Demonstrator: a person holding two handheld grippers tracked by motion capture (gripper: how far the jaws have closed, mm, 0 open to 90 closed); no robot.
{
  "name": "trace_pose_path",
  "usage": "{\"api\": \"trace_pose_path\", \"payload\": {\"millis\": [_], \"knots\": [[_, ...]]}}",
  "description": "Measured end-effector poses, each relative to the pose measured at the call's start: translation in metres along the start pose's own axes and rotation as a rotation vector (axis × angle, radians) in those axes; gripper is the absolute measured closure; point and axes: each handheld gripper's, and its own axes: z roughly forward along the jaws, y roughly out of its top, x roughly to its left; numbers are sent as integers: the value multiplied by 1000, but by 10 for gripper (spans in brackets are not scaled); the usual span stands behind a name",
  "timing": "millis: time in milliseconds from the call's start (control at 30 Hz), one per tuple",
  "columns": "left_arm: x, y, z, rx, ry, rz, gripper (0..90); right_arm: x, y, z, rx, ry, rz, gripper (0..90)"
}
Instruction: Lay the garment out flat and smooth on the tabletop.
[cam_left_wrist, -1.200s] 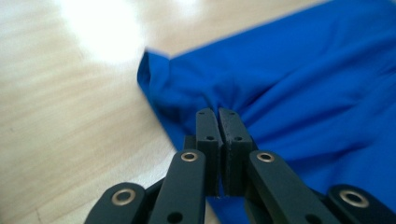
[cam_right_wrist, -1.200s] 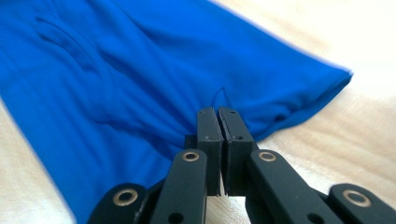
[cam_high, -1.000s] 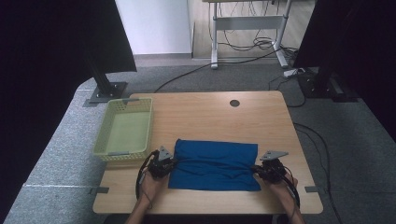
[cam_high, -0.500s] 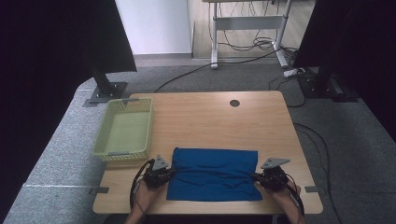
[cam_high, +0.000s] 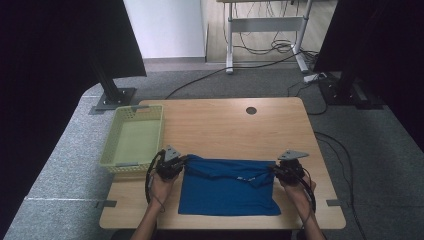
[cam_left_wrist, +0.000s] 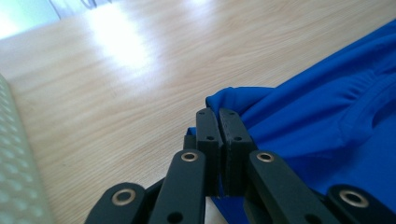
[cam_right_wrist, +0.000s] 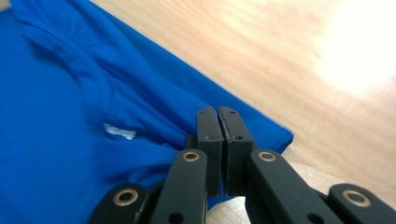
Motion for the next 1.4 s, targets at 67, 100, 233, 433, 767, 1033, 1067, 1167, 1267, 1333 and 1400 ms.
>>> {"api": "trace_pose_path", "payload": {"millis": [67, 100, 233, 433, 767, 1033, 1067, 1167, 1267, 1333, 1400], "knots": [[0, -3, 4, 11, 0, -1, 875, -1, -2, 4, 8, 2, 7, 874], [0, -3, 4, 11, 0, -1, 875, -2, -4, 7, 17, 5, 12, 874], [-4, -10, 9, 48, -3, 17, 870, -2, -7, 9, 40, 21, 8, 873], [-15, -16, -1, 78, -28, 53, 867, 1, -13, 9, 51, 45, 6, 872], [-29, -30, -24, 97, -71, 96, 868, 15, -28, -10, 77, 107, -9, 871], [-18, 1, -38, 17, -12, 130, 873, 19, -15, -20, 43, 38, -57, 872], [-17, 4, -37, 10, -5, 129, 873, 15, -6, -21, 21, 23, -53, 871], [-12, 12, -35, -6, 17, 128, 874, 10, 4, -20, -2, 6, -44, 871], [-2, 21, -17, -25, 70, 86, 873, -1, 18, -11, -25, -11, -19, 871], [-3, 17, -6, -12, 86, 81, 873, -3, 20, -7, -25, -15, -14, 871], [-4, 13, 4, 7, 102, 83, 871, -7, 19, 5, -21, -17, 6, 871]]}}
